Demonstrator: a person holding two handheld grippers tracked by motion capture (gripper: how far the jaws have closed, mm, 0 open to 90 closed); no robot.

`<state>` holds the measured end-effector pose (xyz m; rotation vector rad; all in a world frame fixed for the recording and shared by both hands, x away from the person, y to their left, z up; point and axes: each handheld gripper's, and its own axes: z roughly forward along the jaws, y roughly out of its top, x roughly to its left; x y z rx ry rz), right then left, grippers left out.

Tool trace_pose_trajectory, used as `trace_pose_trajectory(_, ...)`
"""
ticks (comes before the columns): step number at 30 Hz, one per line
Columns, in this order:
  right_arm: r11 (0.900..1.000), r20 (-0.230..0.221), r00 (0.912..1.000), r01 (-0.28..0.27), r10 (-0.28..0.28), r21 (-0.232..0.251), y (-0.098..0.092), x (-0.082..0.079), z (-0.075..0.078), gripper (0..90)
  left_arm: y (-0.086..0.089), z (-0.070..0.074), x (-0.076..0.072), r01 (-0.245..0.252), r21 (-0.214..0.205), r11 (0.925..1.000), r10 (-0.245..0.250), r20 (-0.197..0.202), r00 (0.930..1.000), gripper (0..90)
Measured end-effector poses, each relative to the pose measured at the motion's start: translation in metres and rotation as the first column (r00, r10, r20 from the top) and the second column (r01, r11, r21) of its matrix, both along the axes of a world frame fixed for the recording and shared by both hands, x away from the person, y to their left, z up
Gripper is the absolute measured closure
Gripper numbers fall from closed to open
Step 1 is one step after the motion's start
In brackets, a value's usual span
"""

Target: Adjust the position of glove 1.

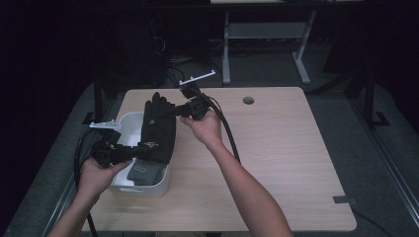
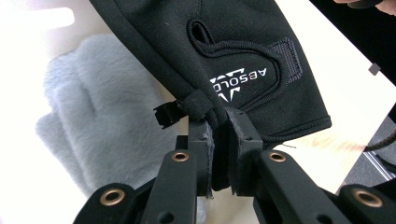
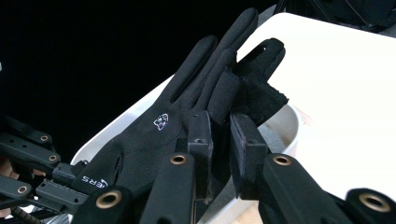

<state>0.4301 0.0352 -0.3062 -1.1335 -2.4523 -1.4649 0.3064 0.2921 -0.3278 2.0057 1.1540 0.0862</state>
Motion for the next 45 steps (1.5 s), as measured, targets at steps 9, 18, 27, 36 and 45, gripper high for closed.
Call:
trace_pose_trajectory(9,0.9999,-0.018,0.9997,-0.016,0.016,0.001,0.016,0.002,-0.011,79.4,0.012,-0.007,-0.002,-0.022,0.013,0.9997,0.023,-0.016,0.9996,81.4)
trace_pose_trajectory(18,0.9997,-0.022,0.9994,-0.026,0.026,0.002,0.026,0.003,-0.018,79.4,0.021,-0.011,-0.003,-0.037,0.026,0.999,0.038,-0.025,0.999,81.4)
trace_pose_trajectory(27,0.9992,-0.046,0.9982,-0.038,0.038,-0.013,0.037,0.004,-0.032,79.2,0.03,-0.023,-0.004,-0.053,0.034,0.998,0.055,-0.056,0.9969,81.3)
trace_pose_trajectory(36,0.9987,-0.066,0.9969,-0.045,0.044,-0.022,0.043,0.004,-0.046,79.1,0.035,-0.031,-0.005,-0.048,0.058,0.9972,0.052,-0.071,0.9961,81.2)
trace_pose_trajectory(45,0.9979,-0.082,0.9954,-0.052,0.049,-0.039,0.049,0.005,-0.056,78.5,0.038,-0.039,-0.004,-0.048,0.064,0.9968,0.054,-0.101,0.9935,81.0)
